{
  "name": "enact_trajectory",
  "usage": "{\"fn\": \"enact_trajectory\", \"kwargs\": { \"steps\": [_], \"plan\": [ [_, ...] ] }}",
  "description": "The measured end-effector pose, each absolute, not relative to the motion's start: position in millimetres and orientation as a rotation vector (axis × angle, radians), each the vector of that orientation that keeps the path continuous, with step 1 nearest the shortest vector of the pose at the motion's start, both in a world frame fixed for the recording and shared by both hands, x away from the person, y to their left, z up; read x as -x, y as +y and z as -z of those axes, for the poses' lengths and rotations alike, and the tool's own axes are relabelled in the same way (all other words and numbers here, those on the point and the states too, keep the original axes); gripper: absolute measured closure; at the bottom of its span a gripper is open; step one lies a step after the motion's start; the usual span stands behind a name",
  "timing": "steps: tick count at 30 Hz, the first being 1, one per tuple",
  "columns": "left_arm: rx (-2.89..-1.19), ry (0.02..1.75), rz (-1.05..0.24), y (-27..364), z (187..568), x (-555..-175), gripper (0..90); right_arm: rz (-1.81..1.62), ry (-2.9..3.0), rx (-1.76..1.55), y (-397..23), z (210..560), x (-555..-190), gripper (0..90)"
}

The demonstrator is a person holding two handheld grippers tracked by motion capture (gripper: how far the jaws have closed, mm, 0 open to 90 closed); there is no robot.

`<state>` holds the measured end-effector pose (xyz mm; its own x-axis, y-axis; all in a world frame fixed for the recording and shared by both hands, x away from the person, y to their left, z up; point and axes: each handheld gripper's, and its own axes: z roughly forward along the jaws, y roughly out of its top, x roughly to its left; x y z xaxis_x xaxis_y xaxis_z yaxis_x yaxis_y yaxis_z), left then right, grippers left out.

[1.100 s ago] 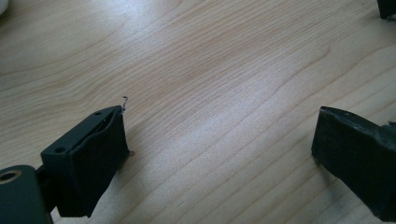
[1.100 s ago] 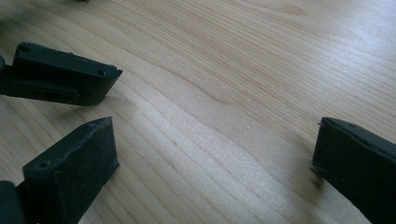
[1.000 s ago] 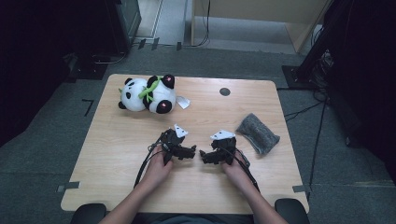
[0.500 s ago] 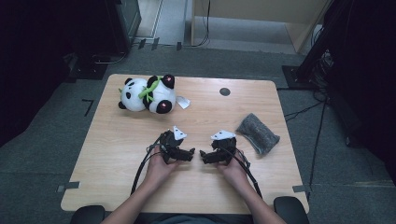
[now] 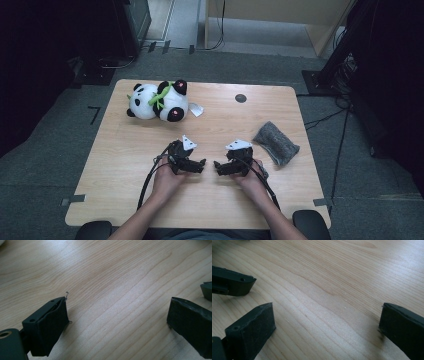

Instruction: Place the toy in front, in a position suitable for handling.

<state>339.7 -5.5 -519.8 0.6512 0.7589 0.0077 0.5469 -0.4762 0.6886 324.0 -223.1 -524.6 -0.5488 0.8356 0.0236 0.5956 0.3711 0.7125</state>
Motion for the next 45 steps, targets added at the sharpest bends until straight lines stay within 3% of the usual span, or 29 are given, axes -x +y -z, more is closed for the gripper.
{"fn": "enact_trajectory", "kwargs": {
  "steps": [17, 21, 27, 29, 31, 45],
  "plan": [
    [-2.212, 1.007, -0.403, -4, 519, -340, 2.8, -0.972, 2.278, -1.278, -222, 524, -325, 0.4],
    [-2.214, 1.013, -0.385, -2, 518, -341, 3.0, -1.000, 2.259, -1.264, -226, 523, -323, 13.3],
    [-2.165, 1.052, -0.331, 13, 511, -344, 6.9, -0.993, 2.281, -1.269, -225, 519, -326, 18.4],
    [-2.149, 1.053, -0.337, 19, 506, -344, 7.3, -1.034, 2.301, -1.273, -225, 517, -327, 24.1],
    [-2.125, 1.042, -0.335, 25, 502, -343, 14.6, -1.059, 2.302, -1.263, -225, 514, -326, 24.5],
    [-2.085, 1.038, -0.363, 48, 475, -352, 16.2, -1.070, 2.309, -1.220, -240, 493, -328, 29.8]
  ]
}}
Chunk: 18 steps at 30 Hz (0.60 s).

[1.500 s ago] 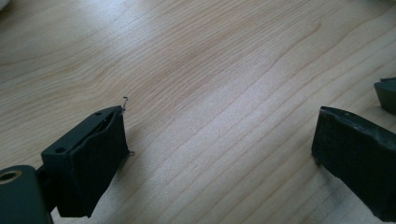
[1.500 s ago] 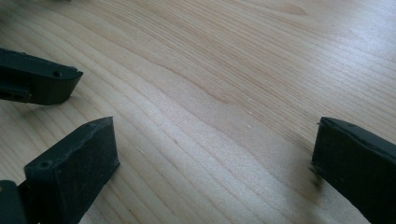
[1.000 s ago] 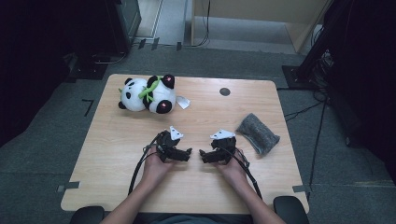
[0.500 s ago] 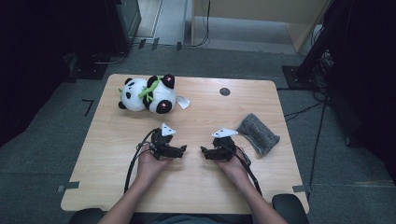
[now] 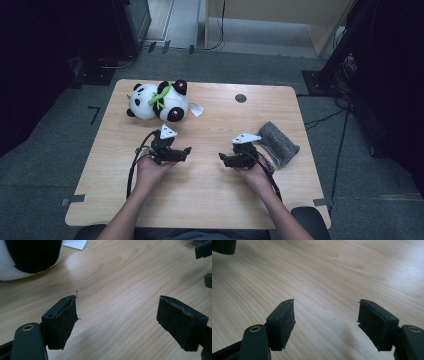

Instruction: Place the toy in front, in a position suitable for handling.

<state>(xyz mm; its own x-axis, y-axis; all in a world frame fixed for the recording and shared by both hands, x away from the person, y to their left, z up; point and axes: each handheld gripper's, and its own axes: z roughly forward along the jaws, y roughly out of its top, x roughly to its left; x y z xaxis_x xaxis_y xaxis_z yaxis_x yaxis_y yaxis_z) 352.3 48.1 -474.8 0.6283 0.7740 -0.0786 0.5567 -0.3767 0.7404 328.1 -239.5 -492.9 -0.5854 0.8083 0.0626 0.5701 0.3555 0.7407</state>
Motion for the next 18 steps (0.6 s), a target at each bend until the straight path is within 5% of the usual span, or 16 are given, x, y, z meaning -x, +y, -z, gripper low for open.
{"fn": "enact_trajectory", "kwargs": {
  "steps": [2, 18],
  "plan": [
    [-2.073, 1.035, -0.364, 52, 470, -355, 22.1, -1.087, 2.298, -1.214, -244, 489, -328, 30.7],
    [-2.031, 1.077, -0.414, 84, 447, -380, 23.4, -1.103, 2.328, -1.268, -259, 489, -329, 36.6]
  ]
}}
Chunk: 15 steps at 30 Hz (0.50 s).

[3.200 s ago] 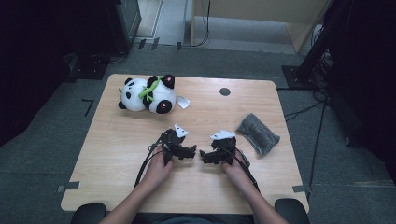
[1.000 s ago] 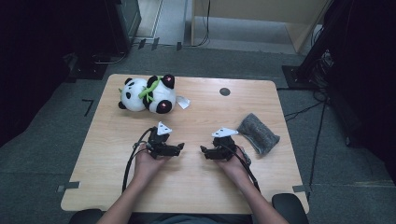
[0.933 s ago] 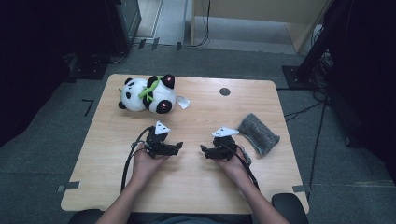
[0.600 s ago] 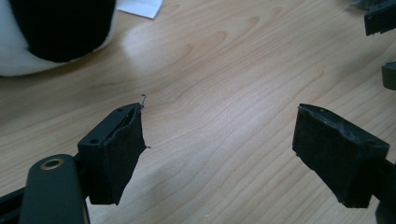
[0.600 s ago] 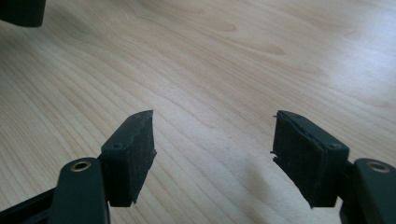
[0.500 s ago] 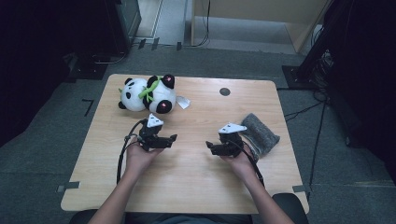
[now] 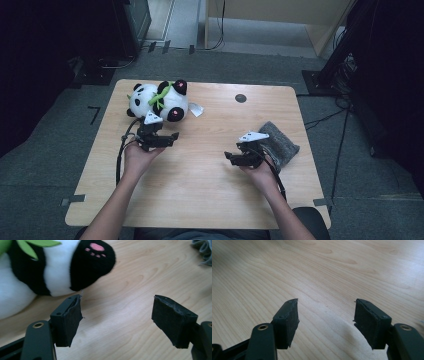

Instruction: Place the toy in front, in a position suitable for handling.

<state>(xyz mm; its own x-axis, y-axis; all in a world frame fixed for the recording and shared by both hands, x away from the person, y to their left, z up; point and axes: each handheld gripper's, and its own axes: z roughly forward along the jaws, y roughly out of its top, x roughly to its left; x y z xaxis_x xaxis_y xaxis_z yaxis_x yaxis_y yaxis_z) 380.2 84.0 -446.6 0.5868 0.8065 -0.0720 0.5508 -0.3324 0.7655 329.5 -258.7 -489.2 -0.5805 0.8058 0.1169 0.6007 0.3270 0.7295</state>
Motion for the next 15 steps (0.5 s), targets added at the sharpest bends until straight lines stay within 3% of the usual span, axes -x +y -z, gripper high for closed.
{"fn": "enact_trajectory", "kwargs": {
  "steps": [15],
  "plan": [
    [-1.994, 1.140, -0.429, 110, 440, -407, 24.9, -1.097, 2.339, -1.265, -259, 491, -329, 40.4]
  ]
}}
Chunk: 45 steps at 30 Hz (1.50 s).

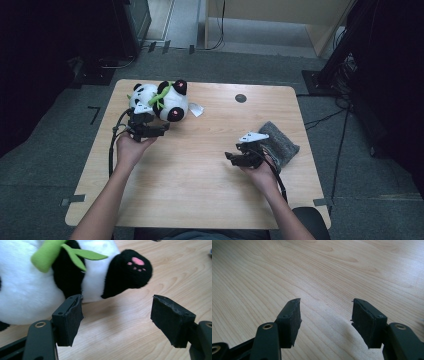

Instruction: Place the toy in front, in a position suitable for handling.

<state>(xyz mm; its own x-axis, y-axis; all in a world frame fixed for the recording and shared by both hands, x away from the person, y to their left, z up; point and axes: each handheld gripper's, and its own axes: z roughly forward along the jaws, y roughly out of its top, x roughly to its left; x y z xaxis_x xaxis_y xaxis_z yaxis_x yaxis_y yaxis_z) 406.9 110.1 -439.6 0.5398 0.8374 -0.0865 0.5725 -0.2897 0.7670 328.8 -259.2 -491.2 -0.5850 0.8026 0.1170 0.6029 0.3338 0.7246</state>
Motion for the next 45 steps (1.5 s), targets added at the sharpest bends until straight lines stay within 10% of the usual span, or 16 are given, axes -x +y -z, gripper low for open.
{"fn": "enact_trajectory", "kwargs": {
  "steps": [45],
  "plan": [
    [-1.993, 1.176, -0.510, 122, 426, -474, 36.0, -1.107, 2.369, -1.243, -255, 491, -327, 42.3]
  ]
}}
